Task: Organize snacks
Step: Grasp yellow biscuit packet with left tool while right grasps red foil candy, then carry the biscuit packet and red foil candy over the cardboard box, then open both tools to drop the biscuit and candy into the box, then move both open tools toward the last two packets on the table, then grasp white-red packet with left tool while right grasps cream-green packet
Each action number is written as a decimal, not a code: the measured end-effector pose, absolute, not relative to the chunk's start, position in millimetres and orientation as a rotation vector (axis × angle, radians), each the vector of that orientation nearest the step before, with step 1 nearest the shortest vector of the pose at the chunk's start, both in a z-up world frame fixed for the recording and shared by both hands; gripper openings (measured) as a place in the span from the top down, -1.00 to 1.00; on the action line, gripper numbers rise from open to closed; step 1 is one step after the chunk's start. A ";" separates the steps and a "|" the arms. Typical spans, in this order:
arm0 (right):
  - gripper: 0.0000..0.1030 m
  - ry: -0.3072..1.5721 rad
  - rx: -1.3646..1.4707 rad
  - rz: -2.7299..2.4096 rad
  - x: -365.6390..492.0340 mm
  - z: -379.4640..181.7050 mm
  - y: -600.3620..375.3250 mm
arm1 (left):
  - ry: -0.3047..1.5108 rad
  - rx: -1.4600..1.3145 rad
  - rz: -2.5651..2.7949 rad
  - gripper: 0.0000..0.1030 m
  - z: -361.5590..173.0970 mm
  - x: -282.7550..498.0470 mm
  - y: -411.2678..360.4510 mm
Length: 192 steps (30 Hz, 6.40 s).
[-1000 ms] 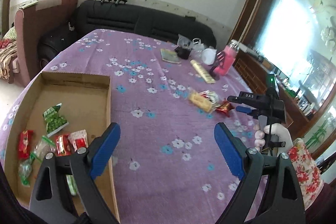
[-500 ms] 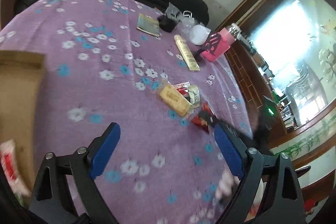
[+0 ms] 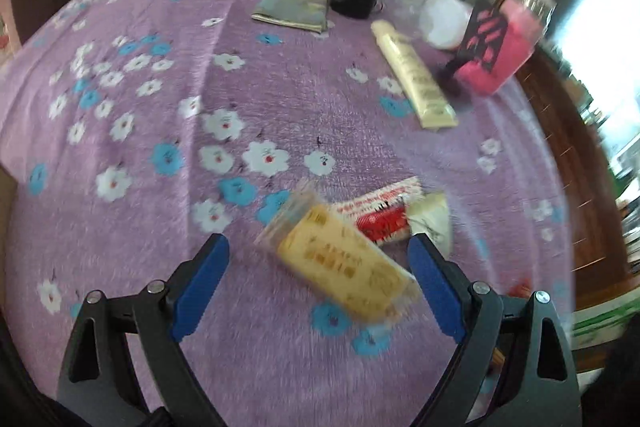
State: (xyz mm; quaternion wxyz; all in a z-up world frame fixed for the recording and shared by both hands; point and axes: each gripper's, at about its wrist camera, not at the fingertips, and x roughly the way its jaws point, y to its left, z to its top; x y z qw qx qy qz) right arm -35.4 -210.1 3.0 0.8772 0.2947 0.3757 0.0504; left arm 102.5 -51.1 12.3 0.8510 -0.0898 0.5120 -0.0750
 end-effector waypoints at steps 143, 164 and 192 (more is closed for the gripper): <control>0.29 0.783 0.179 0.387 -99.5 78.4 17.3 | 0.578 0.055 0.154 -0.77 152.9 -165.4 172.8; 0.17 0.856 0.475 0.123 -4.7 34.8 -183.4 | 0.743 -0.027 -0.165 -0.77 126.6 -93.0 106.2; 0.68 0.758 0.637 0.187 -23.5 11.4 -208.1 | 0.972 -0.044 -0.489 -0.76 39.4 105.7 -56.0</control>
